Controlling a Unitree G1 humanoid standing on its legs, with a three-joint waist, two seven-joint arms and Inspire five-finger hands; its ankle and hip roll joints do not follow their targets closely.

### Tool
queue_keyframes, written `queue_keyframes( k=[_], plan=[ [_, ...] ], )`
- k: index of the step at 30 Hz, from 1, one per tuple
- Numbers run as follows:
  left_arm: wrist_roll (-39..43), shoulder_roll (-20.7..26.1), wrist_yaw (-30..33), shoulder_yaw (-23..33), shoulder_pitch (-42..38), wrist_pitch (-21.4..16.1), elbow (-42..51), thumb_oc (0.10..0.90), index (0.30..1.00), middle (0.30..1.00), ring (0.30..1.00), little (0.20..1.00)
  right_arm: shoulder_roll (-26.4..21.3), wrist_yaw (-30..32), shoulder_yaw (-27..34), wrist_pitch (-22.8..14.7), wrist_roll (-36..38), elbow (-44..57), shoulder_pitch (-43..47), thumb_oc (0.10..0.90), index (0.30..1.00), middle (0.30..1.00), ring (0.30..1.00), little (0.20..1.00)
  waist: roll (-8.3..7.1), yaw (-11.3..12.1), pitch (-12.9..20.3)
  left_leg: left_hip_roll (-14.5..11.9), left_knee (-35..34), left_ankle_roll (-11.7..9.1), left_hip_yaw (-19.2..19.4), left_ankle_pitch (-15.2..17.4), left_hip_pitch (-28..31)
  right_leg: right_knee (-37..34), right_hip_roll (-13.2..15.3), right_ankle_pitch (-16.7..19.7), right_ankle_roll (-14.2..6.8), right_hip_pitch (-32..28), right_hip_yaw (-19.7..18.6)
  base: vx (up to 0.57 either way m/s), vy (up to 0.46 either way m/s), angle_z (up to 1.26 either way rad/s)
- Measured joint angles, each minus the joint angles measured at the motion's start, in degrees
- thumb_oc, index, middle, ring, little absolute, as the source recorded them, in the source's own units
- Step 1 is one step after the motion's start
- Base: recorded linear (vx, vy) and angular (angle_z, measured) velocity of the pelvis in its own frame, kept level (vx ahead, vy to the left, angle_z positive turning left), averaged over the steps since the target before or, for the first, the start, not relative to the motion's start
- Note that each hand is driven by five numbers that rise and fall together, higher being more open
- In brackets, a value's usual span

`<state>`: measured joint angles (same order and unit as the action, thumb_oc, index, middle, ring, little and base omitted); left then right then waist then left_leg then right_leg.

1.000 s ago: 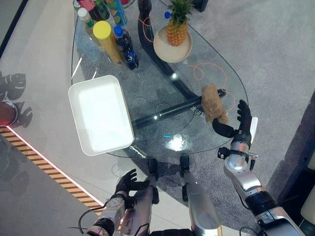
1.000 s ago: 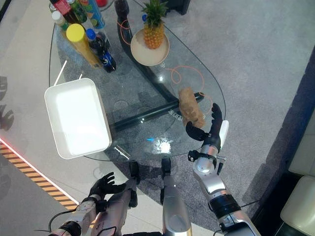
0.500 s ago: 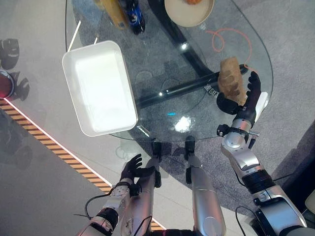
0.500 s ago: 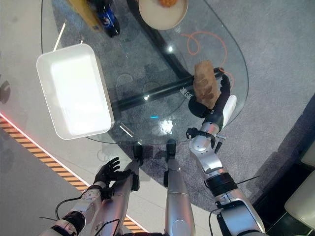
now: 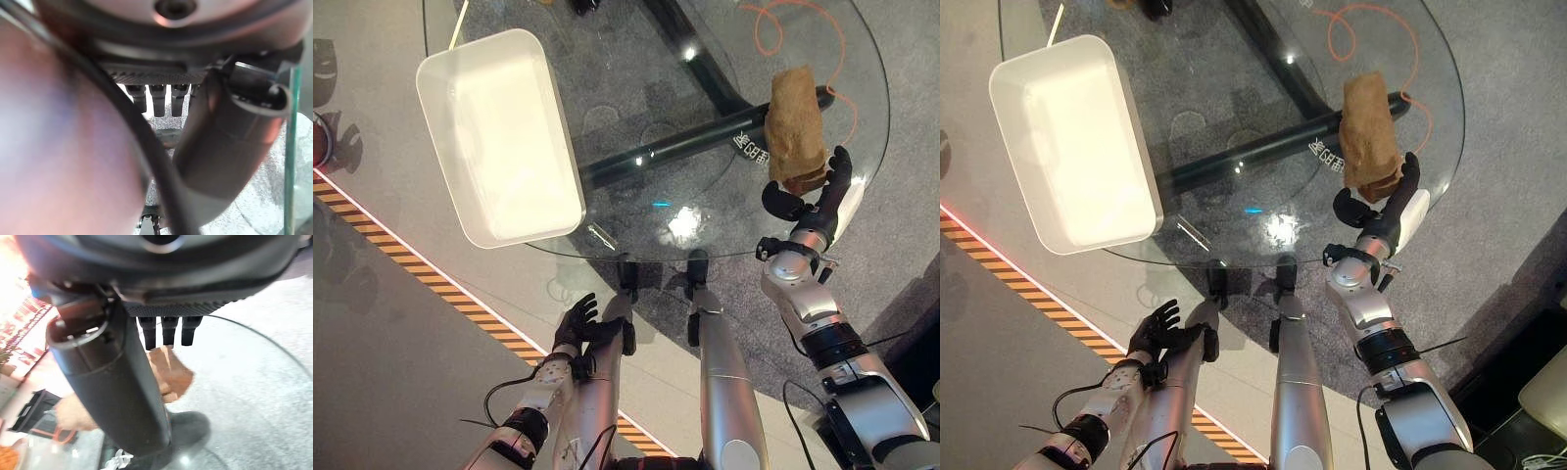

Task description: Wipe the table with a cloth and put it in the basket.

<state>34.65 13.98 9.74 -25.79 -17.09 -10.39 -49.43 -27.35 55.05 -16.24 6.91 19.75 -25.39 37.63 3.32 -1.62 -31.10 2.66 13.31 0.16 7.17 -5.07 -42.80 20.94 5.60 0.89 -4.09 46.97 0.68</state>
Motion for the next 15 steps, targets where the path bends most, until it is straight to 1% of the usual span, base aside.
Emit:
queue_keyframes(
  k=[2,4,5,9,15],
  plan=[
    [0.30,0.16,0.12,-0.52,-0.62,0.24,0.13,0.800,0.900,0.900,0.900,0.900,-0.26,0.77,0.00,2.49,-0.02,-3.09,1.95,0.800,0.900,0.900,0.900,0.900,0.04,0.29,0.00,-0.04,0.67,-0.03,-0.06,0.02,-0.96,0.50,0.00,0.05,0.08,0.84,0.03,0.00,0.000,0.00],
    [0.43,0.17,0.26,-0.55,-0.75,0.36,0.95,0.800,0.900,0.900,0.900,0.900,-1.39,1.09,0.01,3.77,0.02,-4.87,3.09,0.800,0.900,0.900,0.900,0.900,0.04,0.85,0.00,0.06,0.96,-0.04,-0.06,0.02,-1.70,1.07,0.11,-0.16,0.33,1.73,-0.04,0.00,0.000,0.00],
    [0.49,0.18,0.31,-0.58,-0.75,0.32,1.32,0.800,0.900,0.900,0.900,0.900,-2.20,1.08,0.01,3.86,0.03,-5.46,3.49,0.800,0.900,0.900,0.900,0.900,0.07,1.38,0.01,0.04,1.29,-0.04,-0.06,0.02,-2.26,1.33,0.10,-0.15,0.36,2.29,-0.06,0.00,0.000,0.00],
    [0.78,0.75,0.31,-0.94,-0.88,0.32,1.53,0.800,0.900,0.900,0.900,0.900,-3.74,0.80,-0.01,3.87,0.04,-7.00,6.95,0.800,0.900,0.900,0.900,0.900,0.24,1.49,0.03,0.03,2.56,0.02,-0.26,0.08,-4.43,2.34,0.12,-0.22,0.48,4.16,0.02,0.00,0.000,0.00],
    [2.25,1.70,0.59,-2.87,-1.16,0.39,3.21,0.800,0.900,0.900,0.900,0.900,-4.40,0.11,-0.41,3.85,0.06,-7.57,10.47,0.800,0.900,0.900,0.900,0.900,0.31,1.78,0.05,0.19,3.44,0.02,-0.49,0.08,-5.57,3.71,0.36,-0.58,0.59,5.47,0.15,0.01,0.001,0.02]
  ],
)
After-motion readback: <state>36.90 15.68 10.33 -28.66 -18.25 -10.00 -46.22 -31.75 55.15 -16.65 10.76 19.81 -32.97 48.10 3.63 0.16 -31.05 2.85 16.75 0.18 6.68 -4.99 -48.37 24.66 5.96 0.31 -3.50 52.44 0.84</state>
